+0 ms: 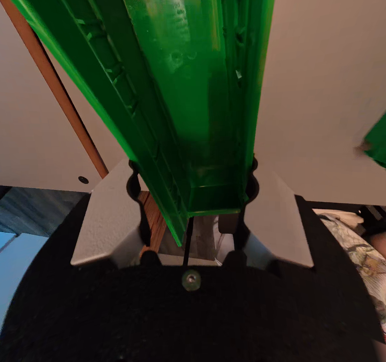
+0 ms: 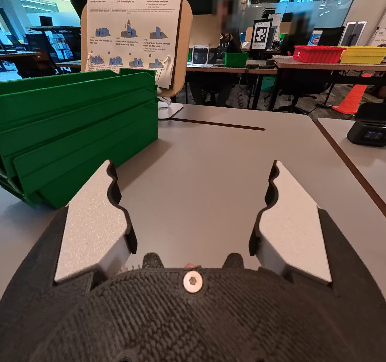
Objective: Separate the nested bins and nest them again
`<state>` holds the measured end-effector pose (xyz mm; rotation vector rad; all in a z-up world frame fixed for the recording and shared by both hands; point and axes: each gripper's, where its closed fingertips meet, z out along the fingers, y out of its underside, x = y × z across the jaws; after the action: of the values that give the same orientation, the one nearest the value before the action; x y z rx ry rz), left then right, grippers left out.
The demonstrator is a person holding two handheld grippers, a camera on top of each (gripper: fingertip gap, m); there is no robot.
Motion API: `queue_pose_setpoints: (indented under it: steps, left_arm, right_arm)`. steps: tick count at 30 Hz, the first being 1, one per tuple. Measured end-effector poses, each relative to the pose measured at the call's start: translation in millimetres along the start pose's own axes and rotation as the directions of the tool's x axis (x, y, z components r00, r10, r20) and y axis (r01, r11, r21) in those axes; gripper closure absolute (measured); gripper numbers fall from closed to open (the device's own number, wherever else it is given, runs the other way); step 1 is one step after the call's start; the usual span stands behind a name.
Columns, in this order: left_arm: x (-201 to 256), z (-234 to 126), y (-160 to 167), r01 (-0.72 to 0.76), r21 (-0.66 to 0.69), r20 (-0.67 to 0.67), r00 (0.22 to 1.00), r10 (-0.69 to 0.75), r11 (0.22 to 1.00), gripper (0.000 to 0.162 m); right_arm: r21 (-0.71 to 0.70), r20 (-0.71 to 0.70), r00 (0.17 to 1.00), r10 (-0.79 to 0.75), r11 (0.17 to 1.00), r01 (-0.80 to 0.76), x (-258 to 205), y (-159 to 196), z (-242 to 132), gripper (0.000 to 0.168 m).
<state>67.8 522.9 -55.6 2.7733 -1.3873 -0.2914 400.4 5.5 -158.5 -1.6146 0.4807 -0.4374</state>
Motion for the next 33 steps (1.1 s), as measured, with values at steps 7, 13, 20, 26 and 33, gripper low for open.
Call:
queue_pose_setpoints:
  steps: [7,13,20,26,33]
  left_arm:
    - [-53,97,19,0.032,-0.110,-0.075,0.996,-0.040,0.993,0.060]
    - [-59,136,-3,-0.005,-0.109,-0.140,0.990,-0.010,0.994,0.062]
    - [-57,154,-37,-0.090,-0.096,-0.129,0.989,0.077,0.991,0.063]
    - [-48,167,-55,-0.116,-0.107,-0.120,0.987,0.103,0.988,0.065]
    - [-46,169,-60,-0.144,-0.099,-0.086,0.987,0.136,0.985,0.056]
  right_arm:
    - [-0.019,0.026,0.998,0.051,0.999,-0.051,0,11,5,0.028]
    - [-0.017,0.049,0.998,0.047,0.999,-0.046,-9,10,8,0.029]
    - [-0.039,0.077,0.995,0.061,0.998,-0.058,-20,16,14,0.029]
    - [-0.063,0.073,0.996,0.049,0.997,-0.045,-19,23,16,0.029]
    - [-0.063,0.066,0.995,0.070,0.996,-0.066,-13,25,15,0.029]
